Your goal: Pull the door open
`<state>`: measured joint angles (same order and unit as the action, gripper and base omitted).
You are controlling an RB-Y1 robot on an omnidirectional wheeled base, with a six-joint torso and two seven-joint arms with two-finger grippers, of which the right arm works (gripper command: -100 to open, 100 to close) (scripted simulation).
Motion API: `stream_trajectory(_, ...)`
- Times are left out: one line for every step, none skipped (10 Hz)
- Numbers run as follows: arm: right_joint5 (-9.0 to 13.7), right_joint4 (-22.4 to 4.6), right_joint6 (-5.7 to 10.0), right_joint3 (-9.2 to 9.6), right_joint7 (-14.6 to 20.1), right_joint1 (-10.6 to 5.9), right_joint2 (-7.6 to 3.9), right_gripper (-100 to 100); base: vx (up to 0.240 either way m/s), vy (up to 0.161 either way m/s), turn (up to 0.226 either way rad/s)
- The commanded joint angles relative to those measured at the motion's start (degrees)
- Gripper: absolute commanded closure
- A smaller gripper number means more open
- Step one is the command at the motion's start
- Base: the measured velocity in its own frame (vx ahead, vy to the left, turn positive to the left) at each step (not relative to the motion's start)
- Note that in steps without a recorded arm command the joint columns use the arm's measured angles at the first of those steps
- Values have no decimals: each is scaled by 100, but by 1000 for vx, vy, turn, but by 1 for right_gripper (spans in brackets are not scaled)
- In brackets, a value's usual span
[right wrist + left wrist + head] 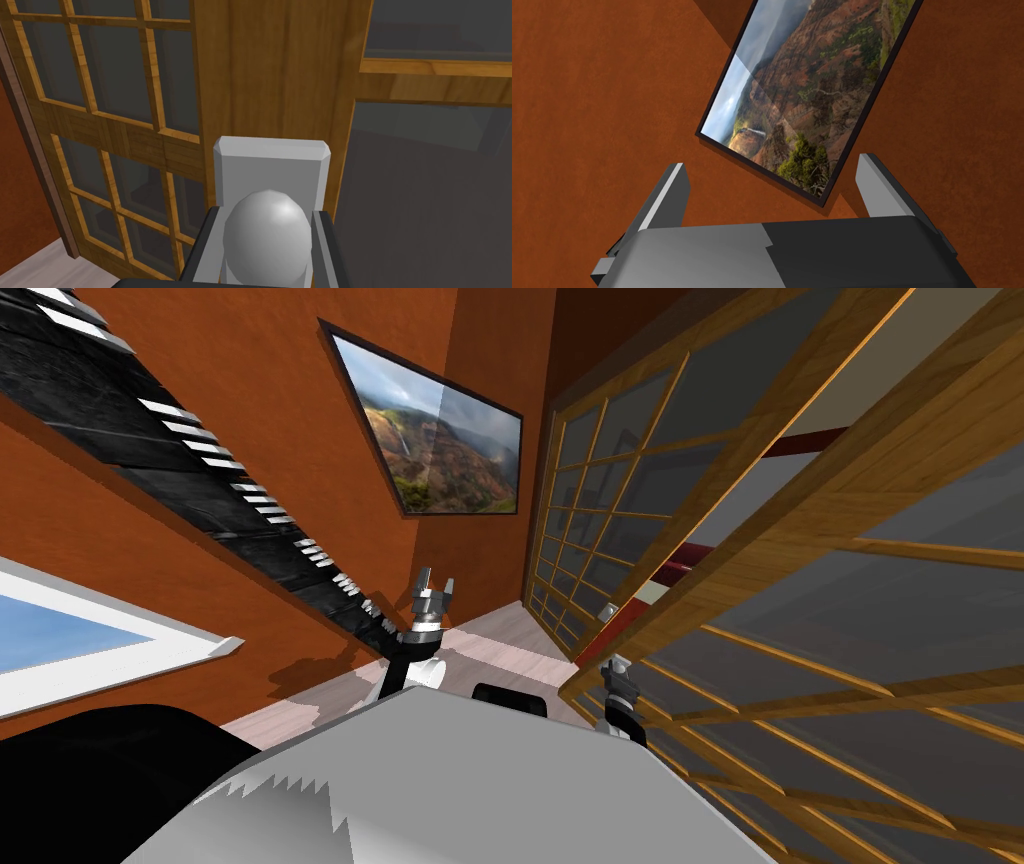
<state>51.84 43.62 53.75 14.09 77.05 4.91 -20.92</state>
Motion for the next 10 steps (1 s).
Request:
stream_trajectory(-4, 5, -4, 11, -2, 2, 12, 100, -17, -2, 16)
stream_trajectory(-4, 5, -4, 11, -2, 2, 12, 100, -9, 0, 4)
stream_trajectory(-4, 5, -4, 11, -2, 2, 12, 100, 0, 0, 0)
stream_trajectory(-4, 5, -4, 11, -2, 2, 12, 100, 0, 0, 0)
stream_trajectory(-69, 60, -7, 141, 90, 36, -54, 100, -161, -5, 74)
stream_trajectory(-84, 74, -5, 170, 111, 44, -68, 100, -234, 9, 76)
stream_trajectory(-133, 121, 0, 269, 185, 69, -117, 100, -251, -3, 79)
stream_trajectory(-169, 154, 4, 339, 237, 87, -152, 100, -241, -6, 78)
stream_trajectory(-221, 204, 10, 445, 314, 113, -204, 100, -257, -2, 78)
stream_trajectory(-254, 234, 13, 510, 363, 130, -236, 100, -238, -22, 64)
